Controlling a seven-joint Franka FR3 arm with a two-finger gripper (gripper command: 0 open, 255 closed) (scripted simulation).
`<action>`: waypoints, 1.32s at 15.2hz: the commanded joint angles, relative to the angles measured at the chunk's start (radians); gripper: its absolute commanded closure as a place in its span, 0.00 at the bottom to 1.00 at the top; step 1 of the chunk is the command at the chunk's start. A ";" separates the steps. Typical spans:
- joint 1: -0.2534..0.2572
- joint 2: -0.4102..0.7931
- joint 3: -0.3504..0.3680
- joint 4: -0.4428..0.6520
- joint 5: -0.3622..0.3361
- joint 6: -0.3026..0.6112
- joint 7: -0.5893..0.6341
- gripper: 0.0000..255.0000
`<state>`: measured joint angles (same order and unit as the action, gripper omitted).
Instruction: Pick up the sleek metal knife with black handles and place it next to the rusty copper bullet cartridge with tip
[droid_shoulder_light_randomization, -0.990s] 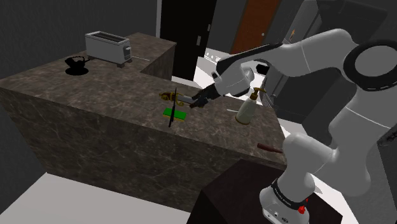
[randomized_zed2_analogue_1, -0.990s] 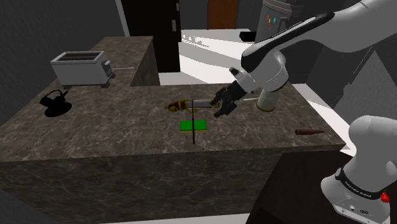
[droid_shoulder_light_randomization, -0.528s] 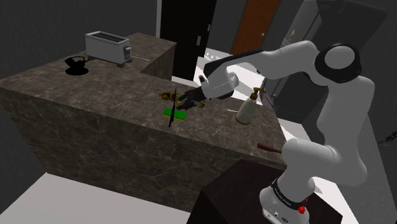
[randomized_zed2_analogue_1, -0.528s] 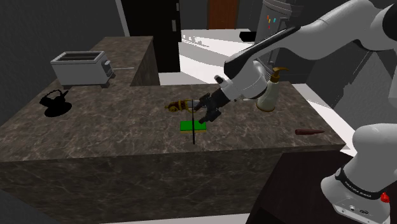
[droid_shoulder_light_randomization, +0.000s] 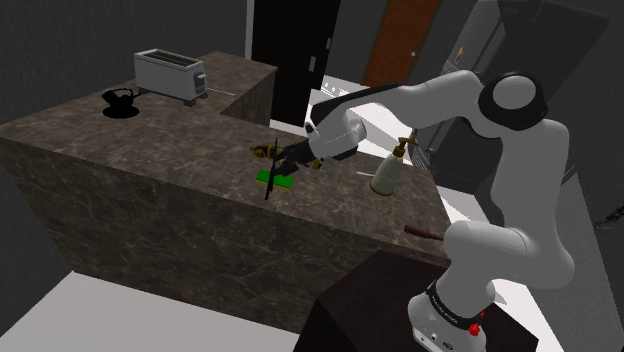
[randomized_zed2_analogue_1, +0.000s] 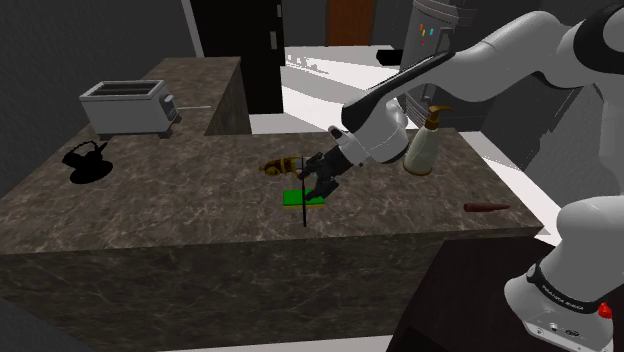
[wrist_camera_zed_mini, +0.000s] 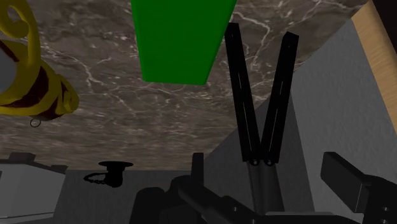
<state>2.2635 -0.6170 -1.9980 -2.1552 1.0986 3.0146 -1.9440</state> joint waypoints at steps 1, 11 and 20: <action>0.003 -0.003 -0.002 0.002 -0.001 0.002 -0.001 0.00; 0.003 -0.003 -0.002 0.002 -0.001 0.002 -0.001 1.00; -0.015 0.086 0.006 -0.006 -0.011 -0.059 0.071 1.00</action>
<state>2.2499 -0.5480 -1.9937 -2.1605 1.0890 2.9666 -1.8884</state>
